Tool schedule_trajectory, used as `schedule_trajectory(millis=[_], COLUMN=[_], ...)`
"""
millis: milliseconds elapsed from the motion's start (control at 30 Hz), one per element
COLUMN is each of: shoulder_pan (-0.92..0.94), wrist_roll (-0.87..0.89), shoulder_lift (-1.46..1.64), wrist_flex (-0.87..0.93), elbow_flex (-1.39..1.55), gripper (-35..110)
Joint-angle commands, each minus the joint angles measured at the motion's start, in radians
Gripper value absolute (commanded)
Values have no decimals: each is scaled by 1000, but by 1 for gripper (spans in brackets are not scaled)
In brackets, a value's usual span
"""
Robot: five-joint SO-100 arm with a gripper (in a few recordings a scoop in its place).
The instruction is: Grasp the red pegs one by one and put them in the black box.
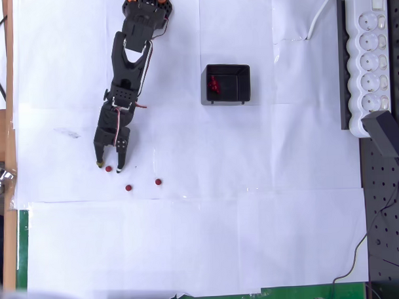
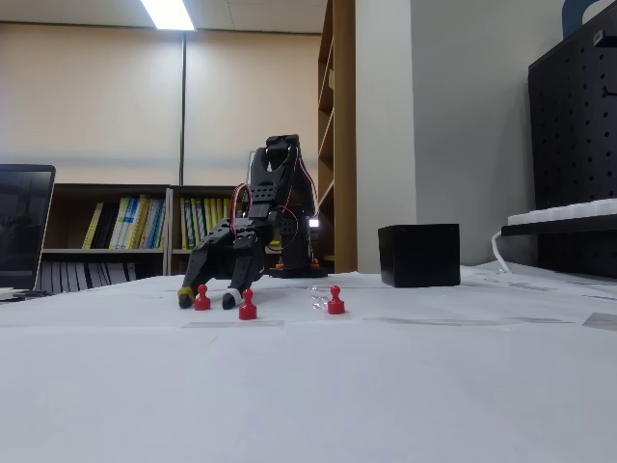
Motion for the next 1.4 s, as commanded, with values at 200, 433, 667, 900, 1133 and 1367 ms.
schedule_trajectory(millis=[200,433,667,900,1133,1367], shoulder_pan=[-2,-15,-23,-18,-18,-26], wrist_roll=[-6,-9,-9,-6,-9,-15], shoulder_lift=[23,23,21,26,28,-18], wrist_flex=[-3,-3,-3,-11,-11,149], elbow_flex=[44,44,43,44,44,60], gripper=[18,17,17,6,0,0])
